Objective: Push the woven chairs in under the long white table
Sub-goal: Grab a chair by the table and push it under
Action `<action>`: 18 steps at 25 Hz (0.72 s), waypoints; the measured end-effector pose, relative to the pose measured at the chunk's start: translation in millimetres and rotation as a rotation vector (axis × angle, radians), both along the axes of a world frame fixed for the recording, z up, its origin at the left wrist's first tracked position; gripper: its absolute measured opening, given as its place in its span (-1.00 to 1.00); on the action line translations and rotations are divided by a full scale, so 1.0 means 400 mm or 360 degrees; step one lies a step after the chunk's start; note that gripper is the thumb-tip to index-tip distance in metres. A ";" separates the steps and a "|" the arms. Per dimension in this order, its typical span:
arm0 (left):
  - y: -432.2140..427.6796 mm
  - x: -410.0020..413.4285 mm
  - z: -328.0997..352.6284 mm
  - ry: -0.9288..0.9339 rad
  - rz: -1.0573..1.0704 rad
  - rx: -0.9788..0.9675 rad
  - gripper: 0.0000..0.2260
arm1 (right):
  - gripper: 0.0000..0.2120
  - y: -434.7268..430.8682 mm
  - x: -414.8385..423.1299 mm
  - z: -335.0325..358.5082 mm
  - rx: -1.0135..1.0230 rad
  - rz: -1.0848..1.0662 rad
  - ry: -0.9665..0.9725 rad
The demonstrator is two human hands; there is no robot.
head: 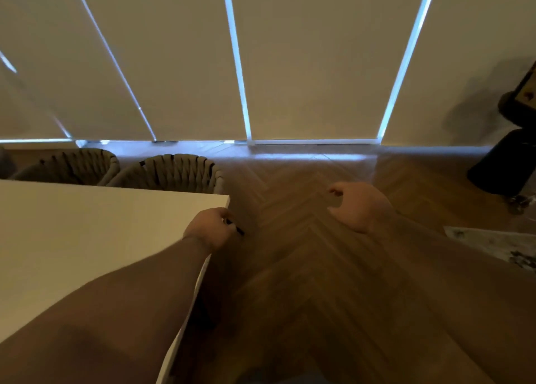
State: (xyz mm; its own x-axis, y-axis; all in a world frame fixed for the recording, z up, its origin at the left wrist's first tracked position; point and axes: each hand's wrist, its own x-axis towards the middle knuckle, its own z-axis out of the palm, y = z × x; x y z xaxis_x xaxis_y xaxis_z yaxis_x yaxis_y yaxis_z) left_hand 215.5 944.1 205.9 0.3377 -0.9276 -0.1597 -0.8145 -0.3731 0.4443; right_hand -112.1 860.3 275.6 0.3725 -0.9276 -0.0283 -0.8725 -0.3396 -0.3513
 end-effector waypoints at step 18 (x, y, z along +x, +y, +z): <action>-0.745 0.336 -0.028 0.0063 0.0398 0.0184 -0.57 | -0.40 -0.905 0.375 -0.057 0.0027 0.0292 -0.0010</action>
